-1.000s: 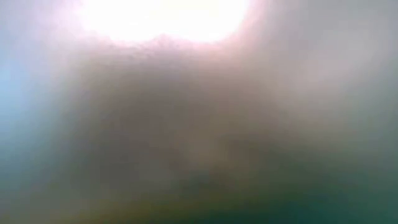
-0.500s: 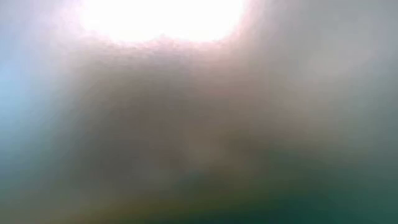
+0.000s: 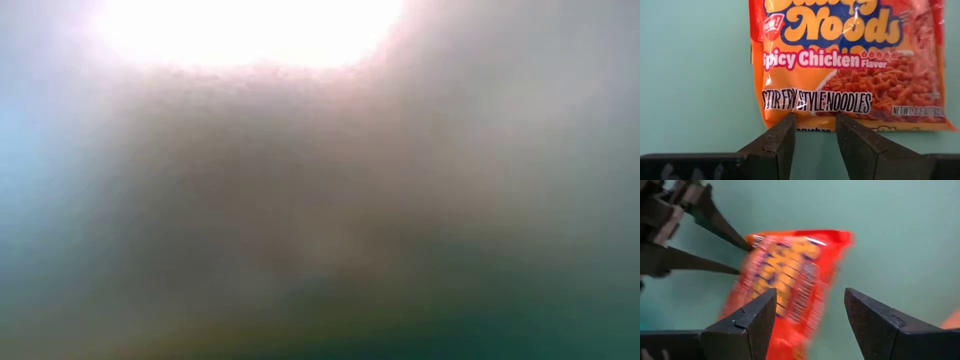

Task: Sort Maruchan noodles
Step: Put the red noodle pack into the orange bin

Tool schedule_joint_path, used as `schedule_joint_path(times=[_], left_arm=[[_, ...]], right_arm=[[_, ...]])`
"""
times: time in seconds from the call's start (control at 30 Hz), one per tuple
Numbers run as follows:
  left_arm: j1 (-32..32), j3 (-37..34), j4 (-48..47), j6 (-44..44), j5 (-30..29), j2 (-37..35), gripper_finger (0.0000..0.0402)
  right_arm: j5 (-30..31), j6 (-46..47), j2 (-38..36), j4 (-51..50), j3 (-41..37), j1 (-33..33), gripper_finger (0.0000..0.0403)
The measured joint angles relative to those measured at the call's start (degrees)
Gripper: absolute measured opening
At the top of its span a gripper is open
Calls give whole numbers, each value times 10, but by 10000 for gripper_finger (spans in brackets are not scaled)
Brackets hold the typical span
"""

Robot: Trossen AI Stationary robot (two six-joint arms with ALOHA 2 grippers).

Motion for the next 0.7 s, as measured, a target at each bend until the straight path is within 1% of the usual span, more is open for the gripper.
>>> schedule_joint_path(times=[0.1, 0.3, 0.53, 0.7], left_arm=[[4, 28, -3, 0, 1, 21, 125], [8, 51, -17, 11, -2, 36, 125], [17, 51, -28, 8, 6, 39, 125], [17, 51, -31, 8, 6, 37, 125]], right_arm=[[-36, 0, 0, 23, -17, -13, 223], [-4, 0, -1, 19, -22, -15, 223], [-4, -12, -1, 19, -18, -15, 222], [-18, -21, -1, 17, -18, -15, 222]])
